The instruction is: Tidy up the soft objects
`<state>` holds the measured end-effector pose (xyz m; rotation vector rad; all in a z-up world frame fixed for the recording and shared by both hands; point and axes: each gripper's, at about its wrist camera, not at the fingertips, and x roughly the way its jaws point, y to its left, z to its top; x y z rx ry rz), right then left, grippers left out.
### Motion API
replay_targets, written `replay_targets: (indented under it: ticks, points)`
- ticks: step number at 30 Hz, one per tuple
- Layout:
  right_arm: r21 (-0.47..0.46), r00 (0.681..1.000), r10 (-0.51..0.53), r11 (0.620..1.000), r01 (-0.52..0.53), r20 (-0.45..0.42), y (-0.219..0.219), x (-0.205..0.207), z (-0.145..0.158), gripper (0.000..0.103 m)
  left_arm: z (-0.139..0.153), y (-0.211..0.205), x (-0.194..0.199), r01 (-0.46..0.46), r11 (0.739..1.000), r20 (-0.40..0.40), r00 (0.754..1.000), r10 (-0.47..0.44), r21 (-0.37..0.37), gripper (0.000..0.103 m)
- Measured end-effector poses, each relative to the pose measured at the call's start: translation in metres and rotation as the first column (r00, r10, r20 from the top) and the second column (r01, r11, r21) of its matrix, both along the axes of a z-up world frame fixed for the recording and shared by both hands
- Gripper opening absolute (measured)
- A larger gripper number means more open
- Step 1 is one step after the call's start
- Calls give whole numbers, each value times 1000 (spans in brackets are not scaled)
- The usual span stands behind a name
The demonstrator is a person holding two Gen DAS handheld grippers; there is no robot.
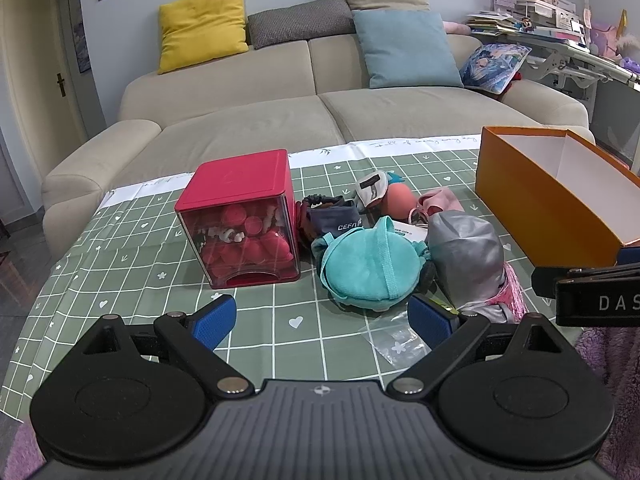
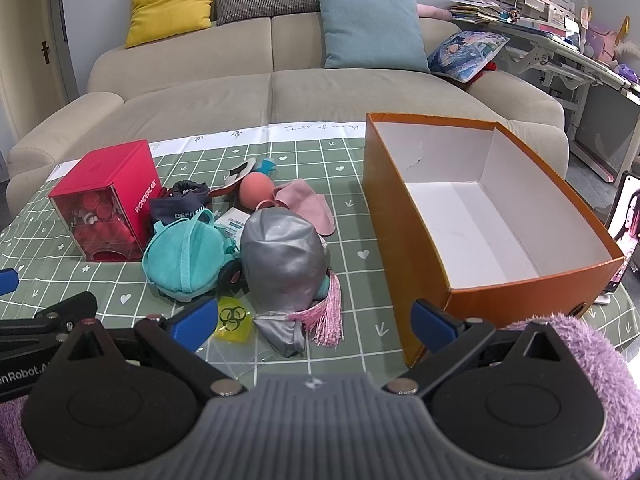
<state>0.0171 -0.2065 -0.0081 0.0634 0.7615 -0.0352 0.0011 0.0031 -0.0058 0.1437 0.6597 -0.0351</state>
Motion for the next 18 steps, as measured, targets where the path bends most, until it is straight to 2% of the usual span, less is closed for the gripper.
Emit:
replay_targets:
  ticks: [18]
  points:
    - [0,1000,-1,1000,1,-2,0,0,1,100,0,1,0,1,1000,0,1000,-1,-1,103]
